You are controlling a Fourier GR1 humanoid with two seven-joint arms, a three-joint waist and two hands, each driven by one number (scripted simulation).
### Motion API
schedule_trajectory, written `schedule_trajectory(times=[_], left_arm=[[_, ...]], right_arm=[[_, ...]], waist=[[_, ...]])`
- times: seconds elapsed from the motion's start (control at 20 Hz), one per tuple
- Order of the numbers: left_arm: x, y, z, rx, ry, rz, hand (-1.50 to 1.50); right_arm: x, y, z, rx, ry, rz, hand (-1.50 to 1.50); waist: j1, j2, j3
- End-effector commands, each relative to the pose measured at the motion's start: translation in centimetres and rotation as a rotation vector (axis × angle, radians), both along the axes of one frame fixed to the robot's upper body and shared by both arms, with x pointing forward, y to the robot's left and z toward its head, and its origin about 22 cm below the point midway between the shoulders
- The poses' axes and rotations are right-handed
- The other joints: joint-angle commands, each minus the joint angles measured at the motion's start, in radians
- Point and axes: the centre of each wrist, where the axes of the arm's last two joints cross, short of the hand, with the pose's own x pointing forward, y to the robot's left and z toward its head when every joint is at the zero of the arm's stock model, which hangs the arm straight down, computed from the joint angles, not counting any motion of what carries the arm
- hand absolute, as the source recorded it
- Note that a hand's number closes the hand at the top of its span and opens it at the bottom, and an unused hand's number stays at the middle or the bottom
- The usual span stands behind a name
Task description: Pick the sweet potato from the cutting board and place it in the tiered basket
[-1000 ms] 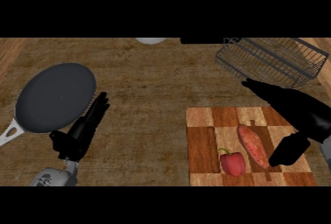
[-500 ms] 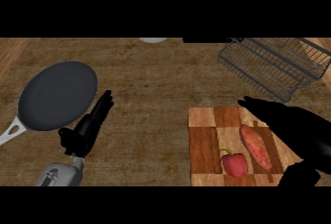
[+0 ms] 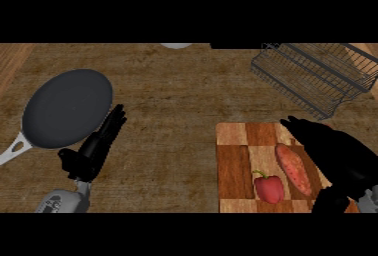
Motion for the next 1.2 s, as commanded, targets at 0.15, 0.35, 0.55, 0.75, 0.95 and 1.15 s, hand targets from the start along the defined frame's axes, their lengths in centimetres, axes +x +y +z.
schedule_trajectory(times=[0.15,0.35,0.55,0.75,0.95,1.15], left_arm=[[-1.4,-1.8,0.5,-0.018,-0.002,-0.005,0.00],[0.5,-0.8,-0.7,0.001,-0.003,0.009,0.00],[-0.1,-0.2,-0.5,0.000,-0.004,0.011,0.00],[0.8,-1.8,-0.5,-0.018,0.003,-0.007,0.00],[-0.5,-0.3,2.6,-0.005,0.004,-0.005,0.00],[-0.6,-0.1,-0.9,0.000,0.011,-0.003,0.00]], right_arm=[[1.1,-0.4,-5.2,-0.033,0.070,-0.091,-1.50],[0.4,-0.8,-5.4,-0.013,0.049,-0.071,-1.50],[1.1,-1.6,-6.2,-0.040,0.072,-0.141,-1.50],[0.6,-3.3,-8.6,-0.047,0.079,-0.149,-1.50],[1.1,-3.6,-9.7,-0.040,0.105,-0.146,-1.50],[0.9,-2.6,-10.9,-0.054,0.109,-0.132,-1.50]], waist=[[0.007,0.000,0.001],[-0.002,0.001,0.000],[0.000,0.000,0.000],[-0.003,0.001,0.000],[0.004,0.000,0.001],[0.000,0.001,0.000]])
